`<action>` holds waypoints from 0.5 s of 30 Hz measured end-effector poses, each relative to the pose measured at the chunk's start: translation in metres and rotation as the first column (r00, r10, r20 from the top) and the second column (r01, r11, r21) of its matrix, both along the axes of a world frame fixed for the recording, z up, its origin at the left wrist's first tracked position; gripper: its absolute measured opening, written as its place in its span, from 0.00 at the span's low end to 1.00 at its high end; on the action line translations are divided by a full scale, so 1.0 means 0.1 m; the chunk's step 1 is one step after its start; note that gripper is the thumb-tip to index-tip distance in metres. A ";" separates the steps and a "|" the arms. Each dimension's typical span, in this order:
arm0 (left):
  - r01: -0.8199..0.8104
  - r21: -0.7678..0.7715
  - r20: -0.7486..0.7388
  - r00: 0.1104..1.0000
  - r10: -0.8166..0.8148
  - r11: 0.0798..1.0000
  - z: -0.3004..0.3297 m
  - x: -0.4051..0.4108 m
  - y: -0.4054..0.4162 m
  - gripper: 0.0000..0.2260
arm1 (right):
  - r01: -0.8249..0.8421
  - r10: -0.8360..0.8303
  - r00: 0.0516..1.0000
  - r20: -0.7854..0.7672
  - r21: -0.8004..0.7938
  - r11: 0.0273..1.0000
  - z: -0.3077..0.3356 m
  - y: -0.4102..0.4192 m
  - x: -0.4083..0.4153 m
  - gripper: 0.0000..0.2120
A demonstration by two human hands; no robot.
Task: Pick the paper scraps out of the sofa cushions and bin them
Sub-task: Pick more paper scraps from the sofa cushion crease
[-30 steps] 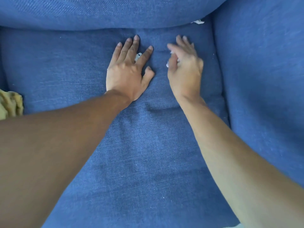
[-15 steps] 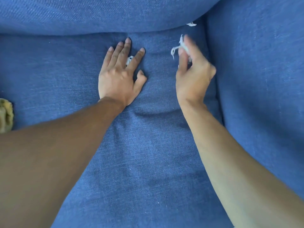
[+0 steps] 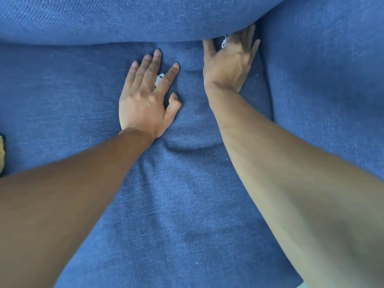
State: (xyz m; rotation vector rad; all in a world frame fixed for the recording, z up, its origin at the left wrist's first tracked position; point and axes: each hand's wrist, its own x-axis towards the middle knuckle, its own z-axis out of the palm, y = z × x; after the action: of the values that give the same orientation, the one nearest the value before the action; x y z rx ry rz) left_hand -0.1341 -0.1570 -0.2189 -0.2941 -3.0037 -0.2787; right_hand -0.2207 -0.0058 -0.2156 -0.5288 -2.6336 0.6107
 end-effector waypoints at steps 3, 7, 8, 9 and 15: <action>-0.003 0.006 0.006 1.000 0.003 1.000 0.00 0.00 0.01 0.23 | -0.075 0.080 0.986 -0.143 0.040 0.996 0.01 0.01 0.02 0.07; 0.002 0.007 -0.006 1.000 -0.001 1.000 0.00 -0.01 0.00 0.23 | -0.147 0.149 0.967 -0.206 0.025 0.989 0.08 0.00 0.08 0.06; 0.003 0.007 -0.008 1.000 -0.003 1.000 0.00 -0.01 0.00 0.23 | -0.180 0.180 0.965 -0.193 0.016 0.984 0.08 0.01 0.10 0.08; 0.003 0.006 -0.008 1.000 -0.003 1.000 0.01 -0.01 0.00 0.23 | -0.215 0.213 0.963 -0.163 0.007 0.977 0.09 0.02 0.13 0.12; -0.003 0.047 -0.033 0.999 0.005 0.999 0.07 0.00 0.01 0.21 | -0.440 0.441 0.897 0.018 -0.057 0.896 0.15 0.04 0.51 0.22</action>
State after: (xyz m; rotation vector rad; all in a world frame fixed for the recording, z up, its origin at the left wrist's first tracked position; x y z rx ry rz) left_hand -0.1341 -0.1559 -0.2117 -0.2850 -2.9606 -0.3400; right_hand -0.1700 -0.0021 -0.2005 0.0604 -2.7883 0.8083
